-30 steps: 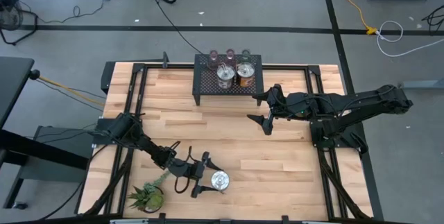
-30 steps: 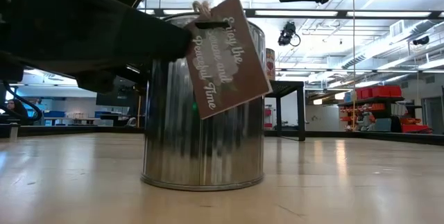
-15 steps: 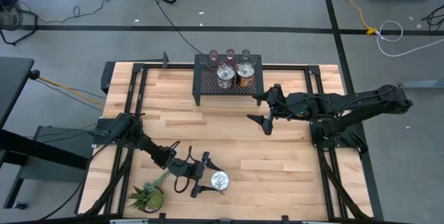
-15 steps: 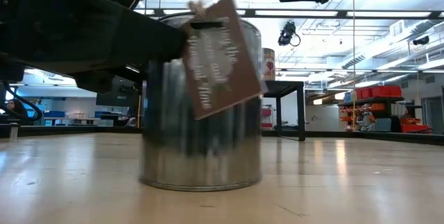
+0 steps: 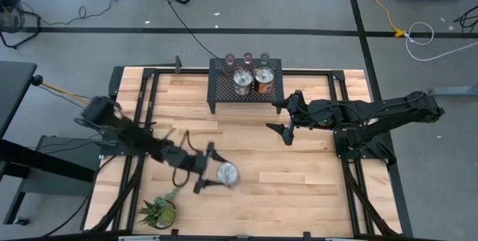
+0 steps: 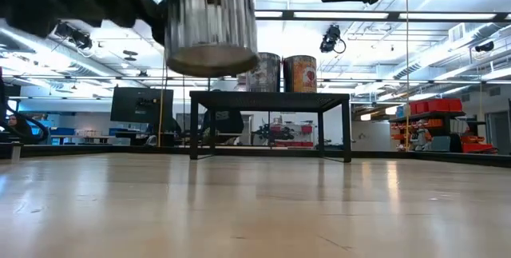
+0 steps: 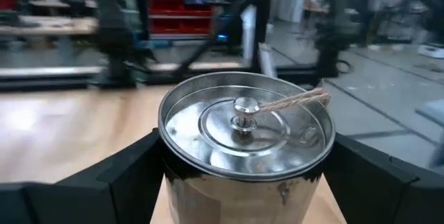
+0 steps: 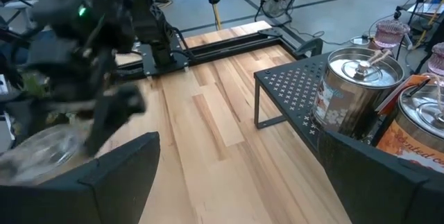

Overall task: Pick & Place candle stick holders
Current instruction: Align the silver scented candle with the silver scented candles on the shelf

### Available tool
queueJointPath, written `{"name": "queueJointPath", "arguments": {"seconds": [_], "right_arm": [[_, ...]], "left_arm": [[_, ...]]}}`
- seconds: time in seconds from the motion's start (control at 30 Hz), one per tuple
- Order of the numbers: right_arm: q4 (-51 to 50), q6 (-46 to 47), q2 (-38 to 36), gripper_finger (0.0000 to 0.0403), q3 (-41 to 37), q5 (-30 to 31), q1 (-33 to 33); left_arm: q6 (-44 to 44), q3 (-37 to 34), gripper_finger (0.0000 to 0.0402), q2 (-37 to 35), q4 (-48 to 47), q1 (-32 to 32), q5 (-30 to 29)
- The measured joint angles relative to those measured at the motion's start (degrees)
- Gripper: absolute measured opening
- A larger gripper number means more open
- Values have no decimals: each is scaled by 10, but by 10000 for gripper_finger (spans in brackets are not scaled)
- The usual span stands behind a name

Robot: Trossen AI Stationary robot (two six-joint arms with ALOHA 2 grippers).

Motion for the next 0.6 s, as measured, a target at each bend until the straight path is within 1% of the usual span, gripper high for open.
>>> {"name": "queueJointPath", "arguments": {"seconds": [0.1,0.2,0.3,0.47,0.53,0.6], "right_arm": [[1,0,0,389,0,0,0],[2,0,0,389,0,0,0],[2,0,0,389,0,0,0],[3,0,0,389,0,0,0],[3,0,0,389,0,0,0],[3,0,0,389,0,0,0]], "left_arm": [[16,-19,341,-93,-101,35,-19],[36,-22,341,-180,-201,80,-25],[58,-22,341,-256,-264,129,-21],[84,-21,341,-348,-316,215,8],[86,-21,341,-369,-340,253,20],[89,-21,341,-374,-352,291,41]]}}
